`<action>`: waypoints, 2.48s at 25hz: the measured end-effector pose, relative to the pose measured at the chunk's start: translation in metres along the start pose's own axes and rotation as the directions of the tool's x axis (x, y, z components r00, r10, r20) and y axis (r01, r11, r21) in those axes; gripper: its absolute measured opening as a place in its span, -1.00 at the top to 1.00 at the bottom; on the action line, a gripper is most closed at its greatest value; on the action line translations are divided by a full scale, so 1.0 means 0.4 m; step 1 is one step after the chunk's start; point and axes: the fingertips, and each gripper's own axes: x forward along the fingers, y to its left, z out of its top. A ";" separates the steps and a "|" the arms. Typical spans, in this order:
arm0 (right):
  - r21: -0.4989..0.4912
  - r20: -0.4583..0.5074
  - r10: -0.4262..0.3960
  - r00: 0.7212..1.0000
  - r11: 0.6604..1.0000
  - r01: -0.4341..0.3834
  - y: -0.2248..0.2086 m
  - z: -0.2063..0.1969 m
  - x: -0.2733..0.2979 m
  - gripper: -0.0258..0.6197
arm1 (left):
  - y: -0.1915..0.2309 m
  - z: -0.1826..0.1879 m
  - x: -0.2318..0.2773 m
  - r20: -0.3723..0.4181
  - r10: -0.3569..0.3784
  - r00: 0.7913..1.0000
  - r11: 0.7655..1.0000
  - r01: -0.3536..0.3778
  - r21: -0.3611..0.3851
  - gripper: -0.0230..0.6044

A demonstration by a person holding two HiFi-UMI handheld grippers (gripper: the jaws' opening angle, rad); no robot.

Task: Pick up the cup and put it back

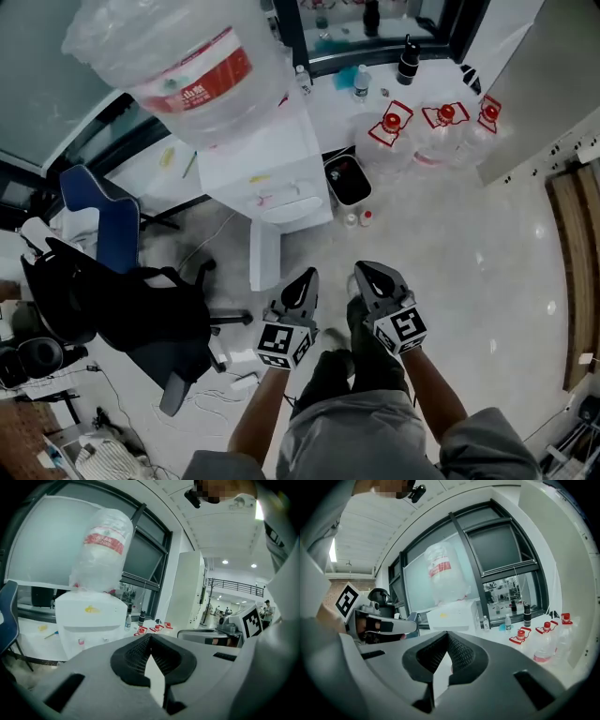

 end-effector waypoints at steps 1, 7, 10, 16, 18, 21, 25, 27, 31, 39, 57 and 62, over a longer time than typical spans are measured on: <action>-0.006 0.004 -0.001 1.000 1.000 0.001 -0.032 -0.016 0.023 0.89 | 0.011 -0.010 0.038 0.002 -0.002 1.000 1.000 0.002 0.006 0.90; -0.046 0.021 0.031 0.999 0.998 -0.030 -0.161 -0.133 0.164 0.89 | 0.087 -0.108 0.230 0.014 -0.016 1.000 0.997 0.015 0.070 0.90; -0.047 0.026 0.044 0.999 0.998 -0.043 -0.202 -0.208 0.226 0.89 | 0.130 -0.179 0.296 0.017 -0.025 1.000 0.996 0.023 0.090 0.90; -0.063 0.043 0.056 0.997 0.997 -0.054 -0.240 -0.352 0.316 0.89 | 0.209 -0.320 0.369 0.023 -0.035 0.999 0.993 0.033 0.113 0.90; -0.079 0.043 0.063 0.997 0.995 -0.060 -0.251 -0.407 0.335 0.89 | 0.228 -0.376 0.389 0.019 -0.038 0.999 0.990 0.035 0.136 0.90; -0.120 0.044 0.069 0.997 0.991 -0.064 -0.277 -0.488 0.368 0.89 | 0.270 -0.462 0.425 0.045 -0.033 0.998 0.989 0.026 0.143 0.90; -0.125 0.053 0.052 0.997 0.991 -0.045 -0.336 -0.621 0.417 0.89 | 0.319 -0.594 0.482 0.063 -0.042 0.997 0.987 0.032 0.157 0.90; -0.125 0.061 0.062 0.996 0.991 -0.054 -0.359 -0.693 0.441 0.89 | 0.339 -0.667 0.512 0.055 -0.049 0.997 0.984 0.038 0.173 0.90; -0.136 0.055 0.089 0.995 0.987 -0.080 -0.395 -0.816 0.488 0.89 | 0.388 -0.791 0.565 0.064 -0.045 0.997 0.982 0.032 0.188 0.90; -0.131 0.110 0.095 0.989 0.988 -0.080 -0.429 -0.998 0.539 0.89 | 0.461 -0.966 0.617 0.101 -0.024 0.995 0.981 0.004 0.192 0.90; -0.076 0.068 0.148 0.987 0.987 -0.143 -0.414 -1.198 0.627 0.89 | 0.703 -1.211 0.723 0.139 0.140 0.980 0.980 -0.157 0.126 0.85; -0.053 0.111 0.136 0.984 0.990 -0.131 -0.445 -1.228 0.627 0.89 | 0.772 -1.285 0.790 0.104 0.177 0.979 0.977 -0.188 0.102 0.57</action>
